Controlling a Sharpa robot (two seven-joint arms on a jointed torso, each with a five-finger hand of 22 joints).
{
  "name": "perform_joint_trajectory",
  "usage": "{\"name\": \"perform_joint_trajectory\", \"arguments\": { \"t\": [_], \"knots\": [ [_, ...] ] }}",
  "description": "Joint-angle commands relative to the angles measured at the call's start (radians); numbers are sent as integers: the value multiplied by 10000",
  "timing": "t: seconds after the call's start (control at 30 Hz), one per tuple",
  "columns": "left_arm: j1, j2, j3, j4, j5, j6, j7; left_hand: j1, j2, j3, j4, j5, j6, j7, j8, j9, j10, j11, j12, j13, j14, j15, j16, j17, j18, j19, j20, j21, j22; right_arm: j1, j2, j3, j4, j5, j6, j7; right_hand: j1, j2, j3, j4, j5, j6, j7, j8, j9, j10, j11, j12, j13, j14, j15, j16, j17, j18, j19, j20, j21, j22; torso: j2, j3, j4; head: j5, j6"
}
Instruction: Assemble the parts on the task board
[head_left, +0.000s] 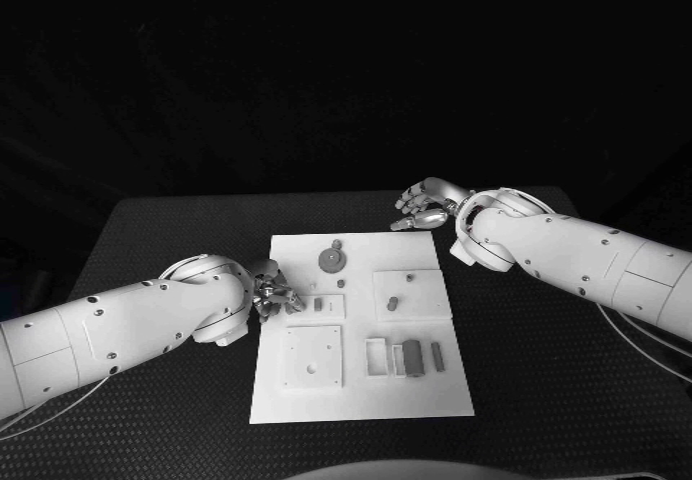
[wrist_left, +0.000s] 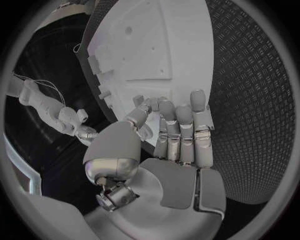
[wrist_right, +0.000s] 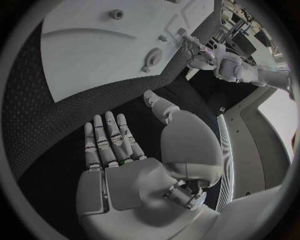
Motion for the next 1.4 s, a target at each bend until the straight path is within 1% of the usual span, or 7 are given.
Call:
{"name": "perform_joint_trajectory", "arguments": {
  "t": [0.03,0.37,0.53,1.03,1.1,1.2,1.4],
  "knots": [
    [-30,-44,-33,-75,-35,277,-166,307,220,167,-205,29,3,-66,29,57,264,-291,39,10,89,-5,54,14,24,-35,-6,53,253,-4,6,-1,6,-107,120,51,65,-71,-3,83,-11,-75,329,54,16,34,0,-39,-15,-80,-17,67,18,-173,-86,-13,-58,129,4,11,-4,10,23],
    [-27,42,-33,-103,-287,233,-213,294,219,147,-183,29,0,-62,25,60,258,-288,40,11,83,0,55,13,21,-44,3,69,250,-10,15,-3,2,-107,138,52,68,-77,-4,91,-11,-86,318,58,19,28,-8,-46,-22,-93,-17,70,22,-171,-85,-12,-63,139,4,22,-16,14,-9],
    [-26,105,-33,-86,-1042,241,-277,213,243,106,-121,29,-9,-51,11,65,244,-277,34,6,71,-4,40,-3,20,-55,10,93,240,-10,8,-4,16,-107,139,40,68,-77,-4,94,-11,-88,316,60,20,28,-9,-47,-24,-96,-16,71,23,-171,-84,-12,-65,141,1,25,-10,16,0],
    [-21,235,-33,-145,-1097,595,-595,-41,131,-25,21,29,-19,-42,-7,88,249,-266,19,-18,90,-34,8,-45,24,-65,-3,134,221,-10,7,-7,25,-113,157,35,66,-65,-5,107,-11,-91,316,69,26,32,-9,-48,-28,-109,-7,76,28,-170,-84,-11,-71,151,6,26,-18,14,-20],
    [-21,253,-32,-155,-1081,598,-602,-204,283,-322,-126,40,-8,-48,7,118,260,-269,41,-8,93,-38,23,-44,30,-91,-15,158,226,-10,9,-7,25,-113,163,35,64,-64,-6,109,-11,-92,316,71,26,33,-9,-49,-29,-110,-6,76,28,-170,-84,-10,-72,152,4,26,-16,16,-24],
    [-20,272,-32,-161,-1030,574,-592,-305,317,-532,-180,29,6,-56,14,137,266,-276,54,-2,95,-46,33,-46,31,-103,-18,178,222,-10,13,-8,24,-113,167,35,61,-64,-7,113,-11,-92,316,73,28,34,-8,-49,-30,-114,-2,77,29,-170,-84,-10,-74,154,3,26,-14,17,-20],
    [-20,298,-31,-161,-940,574,-566,-700,167,-1076,-178,29,37,-78,17,167,276,-296,80,12,102,-61,50,-50,39,-122,-30,201,209,-10,21,-9,15,-113,185,29,60,-64,-9,117,-11,-94,316,76,29,35,-8,-49,-32,-121,4,77,30,-170,-85,-10,-77,157,6,20,-17,12,-35]
  ]
}}
